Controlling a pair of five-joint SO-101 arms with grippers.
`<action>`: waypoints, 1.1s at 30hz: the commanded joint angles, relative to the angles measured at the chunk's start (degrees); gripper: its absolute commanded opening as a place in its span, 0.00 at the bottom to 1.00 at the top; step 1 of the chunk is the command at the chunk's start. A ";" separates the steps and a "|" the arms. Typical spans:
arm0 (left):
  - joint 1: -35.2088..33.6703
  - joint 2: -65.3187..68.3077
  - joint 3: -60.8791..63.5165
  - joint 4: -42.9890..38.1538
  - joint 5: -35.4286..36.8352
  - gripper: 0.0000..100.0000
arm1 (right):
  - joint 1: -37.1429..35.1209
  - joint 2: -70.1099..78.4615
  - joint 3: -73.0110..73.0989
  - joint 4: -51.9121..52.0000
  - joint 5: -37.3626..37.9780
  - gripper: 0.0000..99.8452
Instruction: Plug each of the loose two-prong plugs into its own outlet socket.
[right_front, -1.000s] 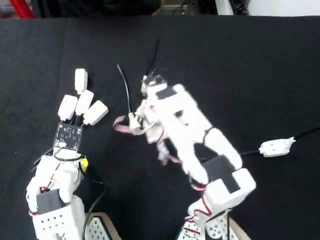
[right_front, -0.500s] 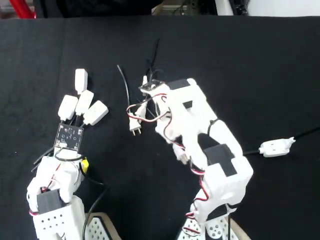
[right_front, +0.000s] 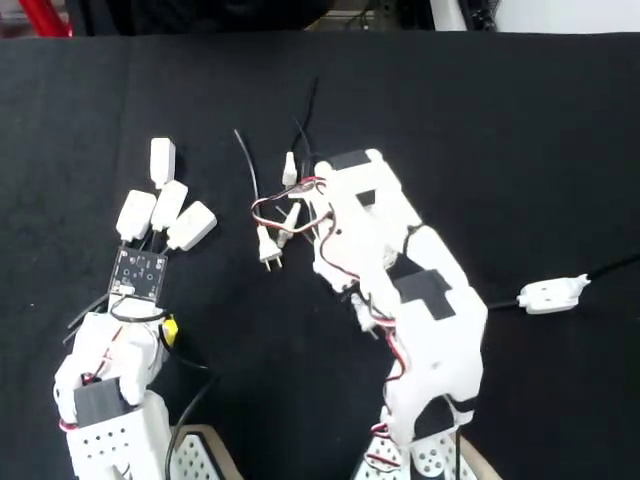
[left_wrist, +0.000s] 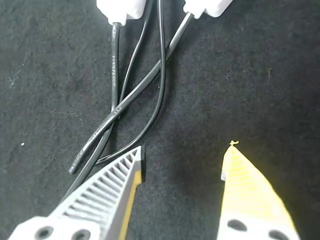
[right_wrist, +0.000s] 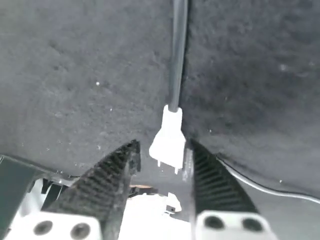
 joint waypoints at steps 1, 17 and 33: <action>-0.75 -0.18 -0.31 -0.09 -0.62 0.26 | 0.70 1.89 -2.42 1.23 -0.97 0.12; -0.75 -0.18 -0.31 -0.09 -0.62 0.26 | 3.78 0.57 -1.89 4.92 0.79 0.12; -0.75 -0.18 -0.31 -0.09 -0.62 0.26 | 3.43 0.92 6.64 -8.18 -2.37 0.08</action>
